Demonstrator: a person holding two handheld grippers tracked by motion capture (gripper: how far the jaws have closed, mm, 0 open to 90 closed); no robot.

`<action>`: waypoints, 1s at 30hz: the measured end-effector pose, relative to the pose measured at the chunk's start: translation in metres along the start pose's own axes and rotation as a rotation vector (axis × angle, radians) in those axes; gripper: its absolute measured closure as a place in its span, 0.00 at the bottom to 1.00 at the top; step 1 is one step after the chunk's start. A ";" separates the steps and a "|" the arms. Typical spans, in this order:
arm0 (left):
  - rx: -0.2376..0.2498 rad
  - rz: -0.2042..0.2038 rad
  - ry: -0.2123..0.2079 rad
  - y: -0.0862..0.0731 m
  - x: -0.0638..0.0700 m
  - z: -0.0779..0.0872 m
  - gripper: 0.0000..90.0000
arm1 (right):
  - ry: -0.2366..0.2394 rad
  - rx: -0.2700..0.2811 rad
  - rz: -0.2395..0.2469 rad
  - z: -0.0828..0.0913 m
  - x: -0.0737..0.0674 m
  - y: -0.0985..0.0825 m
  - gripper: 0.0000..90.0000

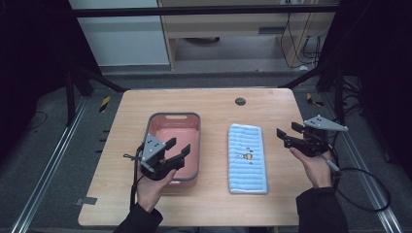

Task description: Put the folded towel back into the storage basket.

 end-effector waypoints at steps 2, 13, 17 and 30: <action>-0.009 -0.004 -0.013 -0.003 0.007 -0.004 0.48 | 0.003 -0.004 0.004 -0.002 0.000 0.000 0.40; -0.059 -0.059 -0.053 -0.023 0.041 -0.028 0.49 | 0.040 -0.024 0.041 -0.018 -0.008 -0.002 0.40; -0.086 -0.080 -0.064 -0.035 0.053 -0.039 0.50 | 0.039 -0.021 0.030 -0.023 -0.007 -0.004 0.40; -0.155 -0.123 -0.071 -0.067 0.074 -0.062 0.50 | 0.047 -0.049 0.003 -0.042 -0.007 -0.019 0.46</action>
Point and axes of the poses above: each handheld gripper's, and its own axes: z roughly backward along the jaws, y roughly out of its top, x roughly to its right, the point moved 9 cm from there along -z, roughly forward along the jaws, and after that the axes turned 15 degrees about z, right-handed, at the moved point
